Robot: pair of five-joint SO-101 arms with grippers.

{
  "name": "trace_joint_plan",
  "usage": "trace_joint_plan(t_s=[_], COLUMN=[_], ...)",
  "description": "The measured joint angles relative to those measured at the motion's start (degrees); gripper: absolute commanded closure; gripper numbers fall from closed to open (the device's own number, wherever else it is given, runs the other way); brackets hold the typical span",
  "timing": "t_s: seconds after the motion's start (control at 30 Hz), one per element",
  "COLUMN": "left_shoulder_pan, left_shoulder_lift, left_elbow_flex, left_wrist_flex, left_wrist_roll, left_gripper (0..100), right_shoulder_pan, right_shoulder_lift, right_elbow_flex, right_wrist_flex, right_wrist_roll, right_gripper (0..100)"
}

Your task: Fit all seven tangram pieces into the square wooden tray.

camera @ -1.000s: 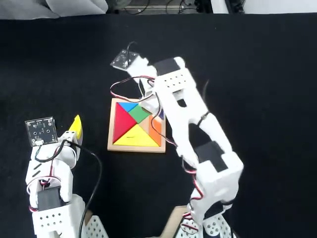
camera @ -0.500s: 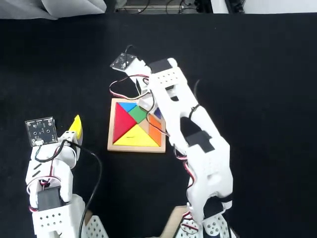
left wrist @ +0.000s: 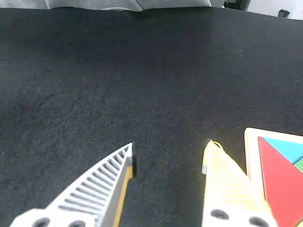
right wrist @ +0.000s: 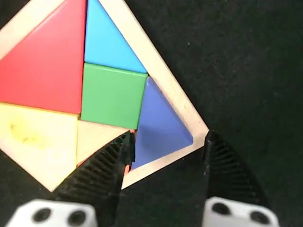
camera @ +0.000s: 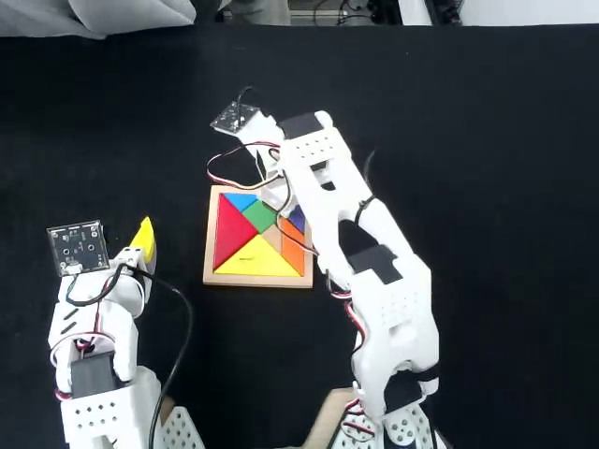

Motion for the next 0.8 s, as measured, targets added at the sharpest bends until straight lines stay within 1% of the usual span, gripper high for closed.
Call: trace_joint_plan(t_s=[0.1,0.23,0.27,0.47,0.63,0.8], left_shoulder_pan=[0.0,0.0,0.0,0.0,0.0,0.0], left_shoulder_lift=[0.0,0.0,0.0,0.0,0.0,0.0], left_elbow_flex=[0.0,0.0,0.0,0.0,0.0,0.0], left_wrist_flex=[0.0,0.0,0.0,0.0,0.0,0.0], left_wrist_roll=[0.0,0.0,0.0,0.0,0.0,0.0], left_gripper=[76,76,76,76,76,76], right_shoulder_pan=[0.1,1.5,1.7,1.7,1.7,1.7], right_shoulder_lift=[0.0,0.0,0.0,5.7,8.1,8.1], right_elbow_flex=[-2.4,-6.0,-6.4,-7.5,-7.7,-9.5], right_wrist_flex=[1.1,1.3,0.6,-2.9,-2.6,0.8], right_wrist_roll=[-0.2,-0.4,-0.4,-0.4,-0.4,-0.4], right_gripper=[77.9,88.1,89.3,83.2,83.2,83.2])
